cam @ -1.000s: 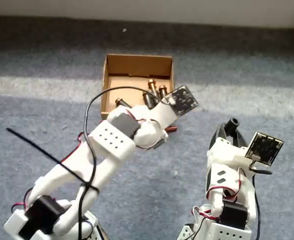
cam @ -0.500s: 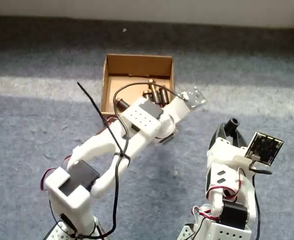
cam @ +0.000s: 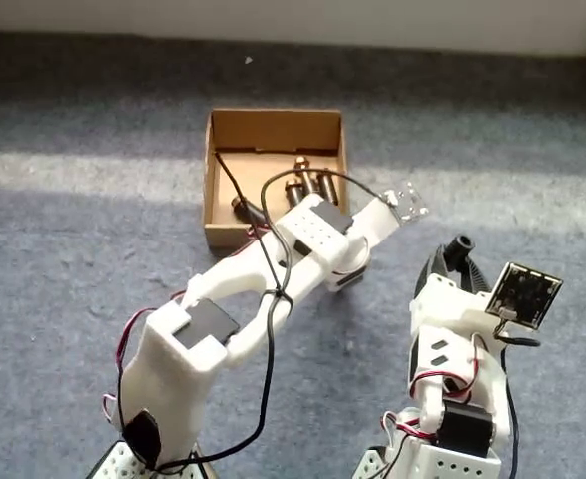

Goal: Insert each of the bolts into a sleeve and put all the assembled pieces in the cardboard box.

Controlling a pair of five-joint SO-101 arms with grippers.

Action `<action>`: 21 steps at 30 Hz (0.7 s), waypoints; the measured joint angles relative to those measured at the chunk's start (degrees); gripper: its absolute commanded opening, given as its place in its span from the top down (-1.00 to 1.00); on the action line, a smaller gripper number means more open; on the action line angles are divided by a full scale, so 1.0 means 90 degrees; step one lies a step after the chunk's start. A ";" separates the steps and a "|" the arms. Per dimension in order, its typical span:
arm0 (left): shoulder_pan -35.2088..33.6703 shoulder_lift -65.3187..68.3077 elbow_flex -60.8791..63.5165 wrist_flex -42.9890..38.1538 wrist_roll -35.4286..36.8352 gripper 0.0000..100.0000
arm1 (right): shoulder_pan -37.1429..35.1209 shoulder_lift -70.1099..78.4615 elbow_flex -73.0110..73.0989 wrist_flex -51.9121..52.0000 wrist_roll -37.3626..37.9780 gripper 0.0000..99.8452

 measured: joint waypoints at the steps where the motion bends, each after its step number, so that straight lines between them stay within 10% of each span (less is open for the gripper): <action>1: 0.0000 0.0049 -0.0127 0.0127 0.0000 0.71 | 0.0000 0.0000 0.0000 0.0000 0.0000 0.98; 21: 0.0430 0.0283 -0.0879 0.1074 0.0400 0.96 | 0.0000 0.0000 0.0000 0.0000 0.0127 0.98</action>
